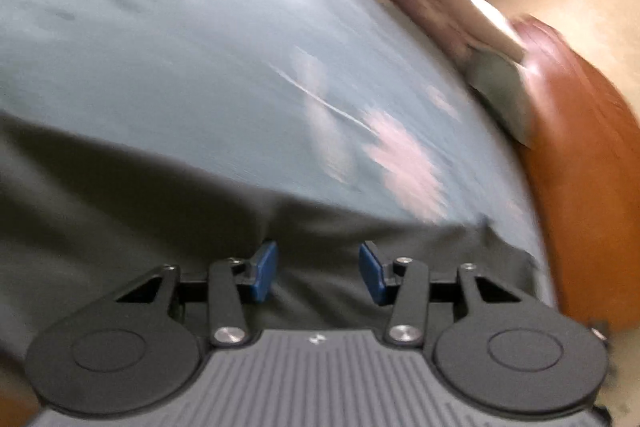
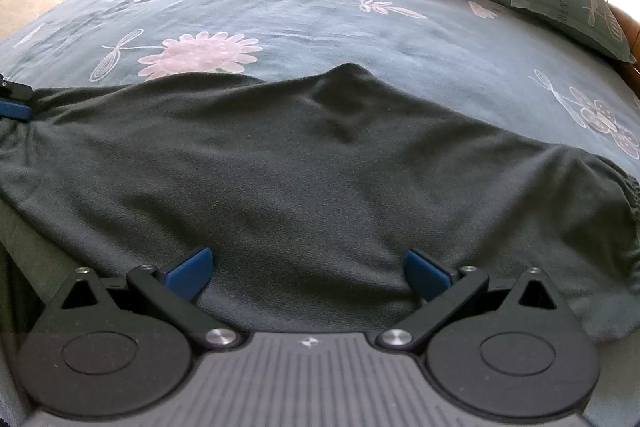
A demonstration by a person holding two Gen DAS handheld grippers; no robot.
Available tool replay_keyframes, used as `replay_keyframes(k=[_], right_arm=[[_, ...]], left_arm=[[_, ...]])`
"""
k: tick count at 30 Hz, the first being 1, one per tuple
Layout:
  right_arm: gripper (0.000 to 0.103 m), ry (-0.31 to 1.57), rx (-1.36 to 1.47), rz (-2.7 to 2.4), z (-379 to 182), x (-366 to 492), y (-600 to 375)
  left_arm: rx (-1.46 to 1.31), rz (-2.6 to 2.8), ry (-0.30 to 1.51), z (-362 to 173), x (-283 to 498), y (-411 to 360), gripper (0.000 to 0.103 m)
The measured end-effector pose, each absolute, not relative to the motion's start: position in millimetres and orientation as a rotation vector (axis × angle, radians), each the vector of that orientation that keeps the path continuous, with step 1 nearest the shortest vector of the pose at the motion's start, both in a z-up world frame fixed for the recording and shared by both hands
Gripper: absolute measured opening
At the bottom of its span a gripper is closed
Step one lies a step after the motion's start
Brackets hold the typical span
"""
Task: Fold clothes
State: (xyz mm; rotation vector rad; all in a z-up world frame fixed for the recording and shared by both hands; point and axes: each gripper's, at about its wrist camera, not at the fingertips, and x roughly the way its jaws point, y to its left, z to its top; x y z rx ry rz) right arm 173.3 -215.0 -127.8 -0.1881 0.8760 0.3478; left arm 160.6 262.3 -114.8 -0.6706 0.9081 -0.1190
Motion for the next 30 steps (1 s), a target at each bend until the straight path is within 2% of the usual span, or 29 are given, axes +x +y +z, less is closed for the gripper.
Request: replay_keyframes(k=[3,5,8,9,11,14,19,20,22,30], right_arm=[[0.103,0.877,-0.189,0.347,-127.5,173.5,-214.9],[0.103,0.88,-0.19,0.344,-127.0,173.5,-214.1],[0.103,0.883,-0.191,0.342,-126.7,173.4,-213.5],[0.103,0.883,-0.191,0.342,-126.6,173.5,-213.4],[0.103,0.884,-0.192,0.342,-126.4,173.7,-213.2],[0.103,0.882,-0.192,0.341,-126.2,174.1,-213.0],[0.103,0.88,-0.191,0.334,-126.5,173.6,-211.8],[0.103,0.878,-0.189,0.333,-126.8,173.2,-212.1],[0.103,0.878,-0.188,0.332,-127.2,173.3,-212.3],[0.103,0.889,-0.19,0.319,-125.8,174.5,-210.8]], left_arm=[[-0.68,-0.119,0.867,-102.3,162.1,265.0,0.061],[-0.671,-0.173,0.867,-101.8,167.4,255.6,0.062],[-0.6,-0.129,0.885,-104.5,165.1,251.8,0.062],[-0.574,-0.105,0.888,-104.8,162.6,252.9,0.053],[-0.522,-0.057,0.894,-105.2,157.7,255.2,0.054],[-0.447,-0.045,0.868,-92.7,138.7,261.9,0.064],[-0.313,0.012,0.91,-106.3,111.1,266.4,0.063],[-0.318,0.016,0.904,-107.3,103.9,270.0,0.067],[-0.327,0.02,0.887,-105.1,94.4,274.6,0.066],[-0.221,0.095,0.858,-101.6,110.8,268.0,0.068]])
